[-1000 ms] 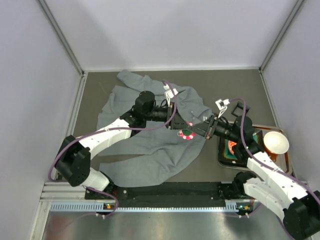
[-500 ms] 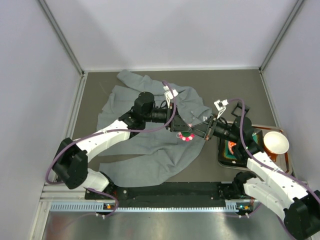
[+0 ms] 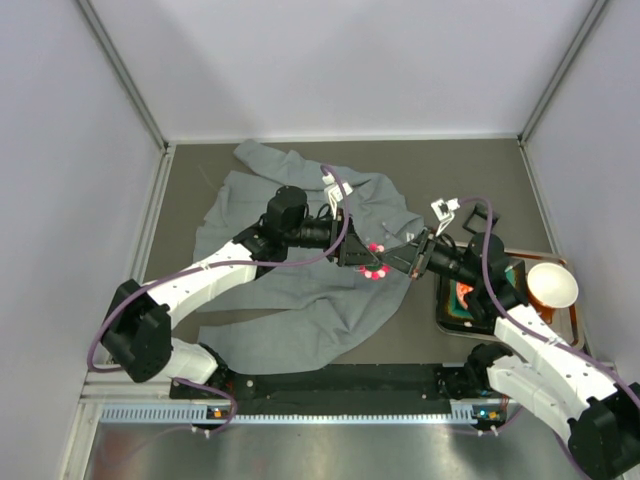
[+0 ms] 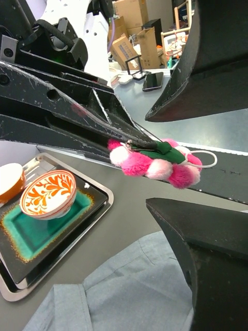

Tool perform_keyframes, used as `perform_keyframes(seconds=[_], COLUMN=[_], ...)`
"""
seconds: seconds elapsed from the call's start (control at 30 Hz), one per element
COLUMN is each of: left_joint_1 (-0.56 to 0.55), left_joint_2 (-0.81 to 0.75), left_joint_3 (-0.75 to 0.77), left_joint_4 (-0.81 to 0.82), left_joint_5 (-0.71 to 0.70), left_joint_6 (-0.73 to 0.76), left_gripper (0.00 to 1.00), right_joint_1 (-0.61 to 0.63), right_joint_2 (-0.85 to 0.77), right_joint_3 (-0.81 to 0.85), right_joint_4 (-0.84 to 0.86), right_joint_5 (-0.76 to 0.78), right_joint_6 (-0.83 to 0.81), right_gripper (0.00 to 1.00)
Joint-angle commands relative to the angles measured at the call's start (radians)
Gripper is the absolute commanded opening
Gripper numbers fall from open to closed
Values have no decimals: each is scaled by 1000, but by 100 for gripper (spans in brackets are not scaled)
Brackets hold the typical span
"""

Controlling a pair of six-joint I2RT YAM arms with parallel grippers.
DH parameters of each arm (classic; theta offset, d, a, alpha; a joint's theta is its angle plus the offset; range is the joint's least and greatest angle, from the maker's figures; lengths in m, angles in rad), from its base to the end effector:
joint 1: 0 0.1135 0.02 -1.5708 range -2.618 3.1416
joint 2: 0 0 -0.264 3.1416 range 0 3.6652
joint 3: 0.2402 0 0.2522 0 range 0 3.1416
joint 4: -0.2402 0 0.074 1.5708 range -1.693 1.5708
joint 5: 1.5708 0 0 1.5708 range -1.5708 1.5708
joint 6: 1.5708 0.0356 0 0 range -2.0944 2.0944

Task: Remove the brooch from the garment
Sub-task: Close the brooch.

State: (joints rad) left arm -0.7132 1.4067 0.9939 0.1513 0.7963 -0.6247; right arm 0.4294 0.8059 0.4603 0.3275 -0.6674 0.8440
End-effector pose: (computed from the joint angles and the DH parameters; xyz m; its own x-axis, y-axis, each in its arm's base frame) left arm 0.2260 -0.2292 0.3051 -0.7316 0.0921 -0.6755 0.6804 0.1615 -0.7149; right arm 0.1635 0.0991 0.2756 -0.6758 0.3361 -0.6560 -0.5789 0.3090 0.7546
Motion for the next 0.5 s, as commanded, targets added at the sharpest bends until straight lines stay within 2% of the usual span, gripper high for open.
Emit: perform_keyframes(seconds=[0.0,0.47], left_joint_1=[3,-9], left_joint_2=[-34,-22], left_joint_3=[3,8], left_joint_4=[-6,27], left_joint_5=[-25,-43], left_joint_6=[34,11], left_gripper=[63,61], right_joint_1=[9,9], right_joint_2=[-14,-8], right_joint_3=[47,57], right_joint_4=[31,31], right_joint_5=[22,23], right_joint_6=[21,27], right_gripper=[0,0])
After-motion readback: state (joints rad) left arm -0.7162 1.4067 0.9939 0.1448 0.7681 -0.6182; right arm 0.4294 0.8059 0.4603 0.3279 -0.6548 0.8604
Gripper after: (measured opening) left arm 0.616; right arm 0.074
